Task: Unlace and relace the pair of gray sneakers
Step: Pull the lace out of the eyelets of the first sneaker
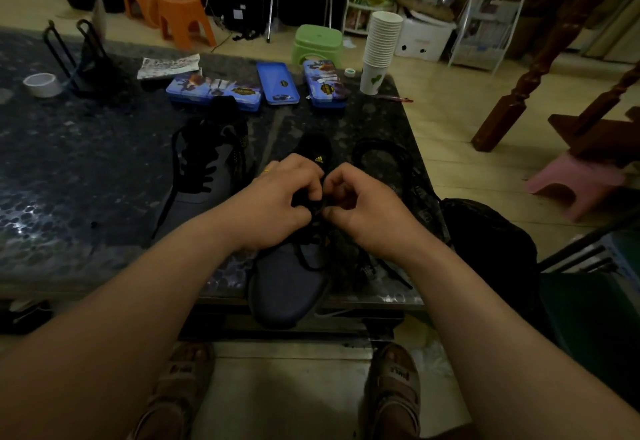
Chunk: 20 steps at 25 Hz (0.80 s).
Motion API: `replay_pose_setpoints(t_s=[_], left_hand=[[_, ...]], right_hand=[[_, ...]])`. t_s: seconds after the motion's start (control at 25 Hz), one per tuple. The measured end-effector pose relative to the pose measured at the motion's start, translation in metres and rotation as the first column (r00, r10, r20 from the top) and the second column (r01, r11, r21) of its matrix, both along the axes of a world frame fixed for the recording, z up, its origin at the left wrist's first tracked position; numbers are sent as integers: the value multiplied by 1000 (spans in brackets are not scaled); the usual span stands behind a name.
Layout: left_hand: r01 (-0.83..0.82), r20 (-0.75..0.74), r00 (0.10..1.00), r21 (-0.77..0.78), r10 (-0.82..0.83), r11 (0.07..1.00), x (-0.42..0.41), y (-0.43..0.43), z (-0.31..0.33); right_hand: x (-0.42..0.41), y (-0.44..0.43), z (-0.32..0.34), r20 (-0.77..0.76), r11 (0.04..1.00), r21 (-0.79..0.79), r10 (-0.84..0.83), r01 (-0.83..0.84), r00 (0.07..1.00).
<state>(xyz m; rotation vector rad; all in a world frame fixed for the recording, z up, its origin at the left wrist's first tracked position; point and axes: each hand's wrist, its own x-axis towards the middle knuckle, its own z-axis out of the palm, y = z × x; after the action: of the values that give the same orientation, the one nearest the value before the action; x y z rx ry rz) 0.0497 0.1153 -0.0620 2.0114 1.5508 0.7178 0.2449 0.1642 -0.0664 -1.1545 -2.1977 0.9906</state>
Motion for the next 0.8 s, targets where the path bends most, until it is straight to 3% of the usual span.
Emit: replay_pose_setpoints(t_s=[0.12, 0.2, 0.32, 0.48, 0.6, 0.68, 0.8], left_hand=[[-325, 179, 936, 110, 303, 939, -11, -2, 0], [-458, 206, 868, -25, 453, 889, -16, -4, -3], [-388, 89, 911, -143, 402, 911, -14, -9, -12], [-316, 91, 936, -207, 340, 926, -15, -14, -3], [-351, 67, 927, -191, 369, 917, -5, -16, -5], [-392, 45, 915, -143, 402, 909, 1, -14, -8], [-417, 65, 901, -151, 430, 896, -1, -12, -9]], right_hand=[[-4, -5, -4, 62, 982, 180, -65, 53, 996], [-7, -6, -1, 39, 969, 233, -94, 83, 995], [-14, -6, 3, 126, 954, 296, -85, 45, 988], [-17, -8, 8, 245, 955, 297, -62, -14, 968], [-19, -8, 9, 286, 940, 339, -80, -23, 955], [-20, -6, 9, 257, 951, 310, -82, -2, 963], [-14, -3, 10, 98, 987, 145, -83, 69, 992]])
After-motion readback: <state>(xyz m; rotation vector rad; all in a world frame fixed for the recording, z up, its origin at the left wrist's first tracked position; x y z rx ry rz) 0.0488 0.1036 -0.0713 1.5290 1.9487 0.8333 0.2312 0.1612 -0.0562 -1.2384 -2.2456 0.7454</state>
